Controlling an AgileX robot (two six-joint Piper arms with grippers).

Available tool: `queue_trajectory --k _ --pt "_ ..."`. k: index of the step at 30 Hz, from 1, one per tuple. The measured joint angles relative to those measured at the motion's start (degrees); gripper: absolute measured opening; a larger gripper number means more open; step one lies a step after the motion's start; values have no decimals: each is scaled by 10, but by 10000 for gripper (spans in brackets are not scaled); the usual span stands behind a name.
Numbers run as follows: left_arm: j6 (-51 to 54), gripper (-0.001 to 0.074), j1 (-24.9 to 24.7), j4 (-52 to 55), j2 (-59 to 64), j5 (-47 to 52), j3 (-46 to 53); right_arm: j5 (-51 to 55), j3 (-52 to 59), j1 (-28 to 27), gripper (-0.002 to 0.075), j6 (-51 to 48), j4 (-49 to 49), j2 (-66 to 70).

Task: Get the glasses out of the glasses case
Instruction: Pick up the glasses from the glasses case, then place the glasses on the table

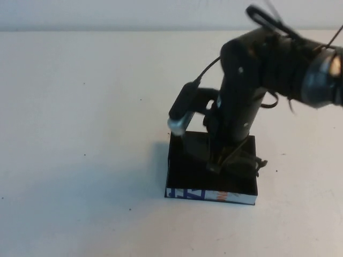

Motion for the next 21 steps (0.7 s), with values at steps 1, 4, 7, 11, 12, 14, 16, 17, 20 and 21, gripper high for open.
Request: queue_trajectory --k 1,4,7,11,12,14,16,17,20,21 --pt "0 -4 0 0 0 0 0 3 -1 -7 74 27 3 -17" --pt "0 -4 0 0 0 0 0 12 -1 -41 74 92 25 -76" --pt "0 -4 0 0 0 0 0 13 9 -100 74 136 61 -133" --pt "0 -4 0 0 0 0 0 14 76 -196 73 190 75 -205" --pt "0 -4 0 0 0 0 0 14 103 -217 73 202 76 -217" --pt "0 -4 0 0 0 0 0 3 166 -267 73 219 87 -243" --pt "0 -4 0 0 0 0 0 -27 226 -304 73 225 117 -261" --pt "0 -4 0 0 0 0 0 -47 259 -316 73 225 136 -266" --pt "0 -4 0 0 0 0 0 -118 337 -328 73 226 177 -268" --pt "0 -4 0 0 0 0 0 -143 360 -329 73 226 185 -266"
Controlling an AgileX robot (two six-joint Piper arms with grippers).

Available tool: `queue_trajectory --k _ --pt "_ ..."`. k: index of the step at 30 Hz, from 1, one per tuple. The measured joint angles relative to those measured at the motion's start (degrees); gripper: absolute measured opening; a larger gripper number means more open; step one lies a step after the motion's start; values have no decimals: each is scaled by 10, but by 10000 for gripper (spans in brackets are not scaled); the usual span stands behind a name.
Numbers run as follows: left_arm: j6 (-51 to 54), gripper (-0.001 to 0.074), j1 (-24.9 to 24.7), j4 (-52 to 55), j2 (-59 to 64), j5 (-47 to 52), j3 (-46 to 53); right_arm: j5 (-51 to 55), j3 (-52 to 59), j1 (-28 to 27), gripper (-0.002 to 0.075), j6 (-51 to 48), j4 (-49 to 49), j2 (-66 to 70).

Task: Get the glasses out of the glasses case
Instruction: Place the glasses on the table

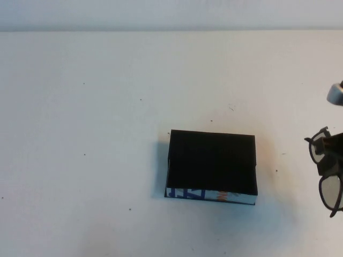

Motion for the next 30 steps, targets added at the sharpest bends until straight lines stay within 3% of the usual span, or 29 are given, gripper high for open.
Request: queue_trajectory --k 6,22,30 --pt "0 -4 0 0 0 0 0 -91 52 0 73 1 11 33" --pt "0 -4 0 0 0 0 0 -124 51 0 84 -71 20 110" --pt "0 -4 0 0 0 0 0 -103 50 0 330 -71 20 109"
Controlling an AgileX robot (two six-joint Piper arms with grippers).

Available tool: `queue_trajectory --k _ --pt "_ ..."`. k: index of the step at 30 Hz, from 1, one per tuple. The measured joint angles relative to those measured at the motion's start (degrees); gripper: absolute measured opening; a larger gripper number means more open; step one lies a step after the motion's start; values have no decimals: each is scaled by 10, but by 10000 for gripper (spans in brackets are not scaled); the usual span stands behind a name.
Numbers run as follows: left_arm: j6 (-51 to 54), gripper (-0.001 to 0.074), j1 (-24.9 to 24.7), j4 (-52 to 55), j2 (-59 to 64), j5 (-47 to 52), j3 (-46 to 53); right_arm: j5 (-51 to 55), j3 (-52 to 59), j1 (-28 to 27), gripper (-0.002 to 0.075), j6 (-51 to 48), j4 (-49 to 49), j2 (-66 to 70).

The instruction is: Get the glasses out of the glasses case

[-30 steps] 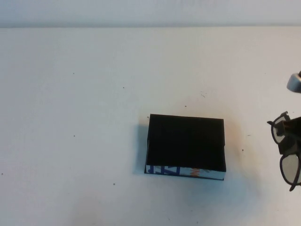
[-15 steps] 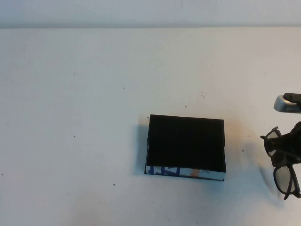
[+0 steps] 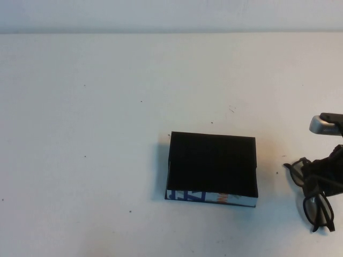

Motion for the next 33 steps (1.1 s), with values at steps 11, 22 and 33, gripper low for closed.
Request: queue_trajectory --k 11,22,33 --pt "0 -4 0 0 0 0 0 7 -14 0 195 0 6 -227" --pt "0 -4 0 0 0 0 0 -1 16 0 -10 0 2 -556" --pt "0 -4 0 0 0 0 0 83 40 0 -15 38 -137 -717"
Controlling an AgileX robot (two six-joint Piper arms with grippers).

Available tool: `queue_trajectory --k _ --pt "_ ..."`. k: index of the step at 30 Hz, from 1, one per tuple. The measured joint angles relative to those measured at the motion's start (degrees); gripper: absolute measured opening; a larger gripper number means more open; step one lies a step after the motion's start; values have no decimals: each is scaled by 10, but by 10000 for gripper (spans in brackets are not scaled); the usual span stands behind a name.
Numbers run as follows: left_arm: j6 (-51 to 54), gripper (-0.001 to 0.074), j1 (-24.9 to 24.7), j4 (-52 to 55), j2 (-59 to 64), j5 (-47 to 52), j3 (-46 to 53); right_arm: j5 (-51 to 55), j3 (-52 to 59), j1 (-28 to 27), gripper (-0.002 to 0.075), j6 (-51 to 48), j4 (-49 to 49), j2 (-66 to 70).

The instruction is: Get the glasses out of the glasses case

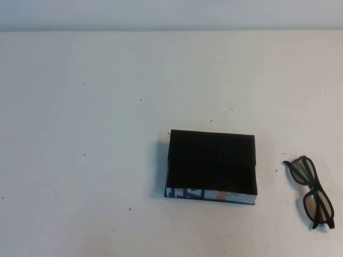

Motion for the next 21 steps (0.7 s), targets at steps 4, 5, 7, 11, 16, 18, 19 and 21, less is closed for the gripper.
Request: queue_trajectory --k 4,5,7,11,16,18,19,21 --pt "0 -4 0 0 0 0 0 -55 58 0 -15 7 27 -62" --pt "0 -4 0 0 0 0 0 -85 81 0 -16 7 42 -79" --pt "0 -4 0 0 0 0 0 -154 133 0 -16 7 71 -111" --pt "0 -4 0 0 0 0 0 -291 242 0 -17 7 96 -147" --pt "0 -4 0 0 0 0 0 -399 381 0 -17 7 89 -182" --pt "0 -4 0 0 0 0 0 -412 431 0 -17 8 76 -207" --pt "0 -4 0 0 0 0 0 -419 454 0 -17 8 72 -220" --pt "0 -4 0 0 0 0 0 -428 488 0 -17 10 67 -232"
